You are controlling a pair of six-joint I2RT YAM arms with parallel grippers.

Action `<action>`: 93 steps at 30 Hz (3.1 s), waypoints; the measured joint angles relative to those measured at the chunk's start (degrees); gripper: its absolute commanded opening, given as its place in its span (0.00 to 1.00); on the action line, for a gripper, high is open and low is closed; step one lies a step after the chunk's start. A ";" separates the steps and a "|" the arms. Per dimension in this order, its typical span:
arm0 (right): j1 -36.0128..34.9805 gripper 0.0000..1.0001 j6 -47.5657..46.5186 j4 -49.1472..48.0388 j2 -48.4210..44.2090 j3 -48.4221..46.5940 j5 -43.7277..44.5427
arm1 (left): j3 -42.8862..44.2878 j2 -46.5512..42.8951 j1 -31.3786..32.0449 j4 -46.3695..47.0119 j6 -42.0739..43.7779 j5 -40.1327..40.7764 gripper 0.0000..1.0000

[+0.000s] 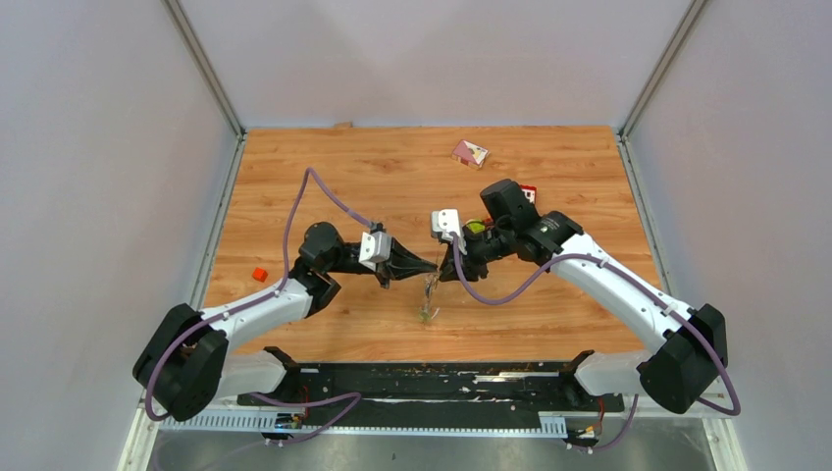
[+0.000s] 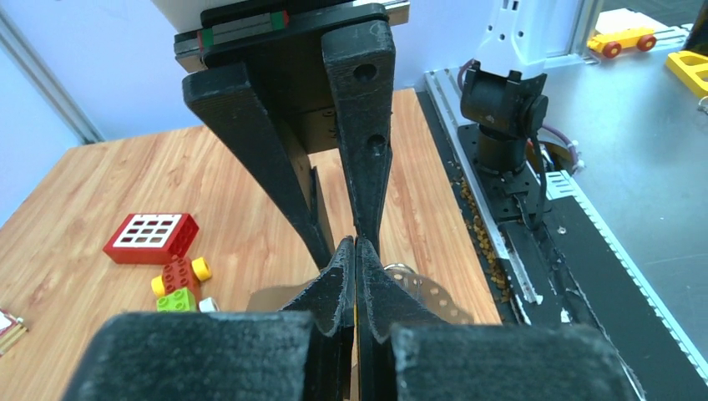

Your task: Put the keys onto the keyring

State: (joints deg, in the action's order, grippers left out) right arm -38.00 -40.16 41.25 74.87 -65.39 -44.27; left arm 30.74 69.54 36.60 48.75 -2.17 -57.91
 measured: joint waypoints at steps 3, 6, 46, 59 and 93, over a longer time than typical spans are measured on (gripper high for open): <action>0.00 0.38 -0.17 0.00 -0.02 0.00 -0.17 | -0.09 -0.22 0.00 0.42 -0.17 -0.57 0.00; 0.00 0.42 -0.44 0.00 -0.50 0.00 0.07 | -0.33 -0.55 0.00 0.59 -0.17 -0.96 0.00; -0.02 0.16 0.61 -6.45 -5.27 2.54 -2.93 | -0.59 -0.66 0.00 0.87 -1.66 0.24 0.00; -0.07 0.00 0.50 -6.43 -5.01 2.73 -2.43 | -0.61 -0.66 -0.59 1.03 -1.73 0.96 0.00; -5.51 0.00 -2.34 9.27 2.80 -9.46 16.35 | 5.20 0.04 -0.63 -17.38 13.11 5.07 0.30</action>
State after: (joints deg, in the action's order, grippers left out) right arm -43.51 -42.50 50.52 77.67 -74.85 -27.92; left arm 35.94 69.58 35.97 31.38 10.94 -52.84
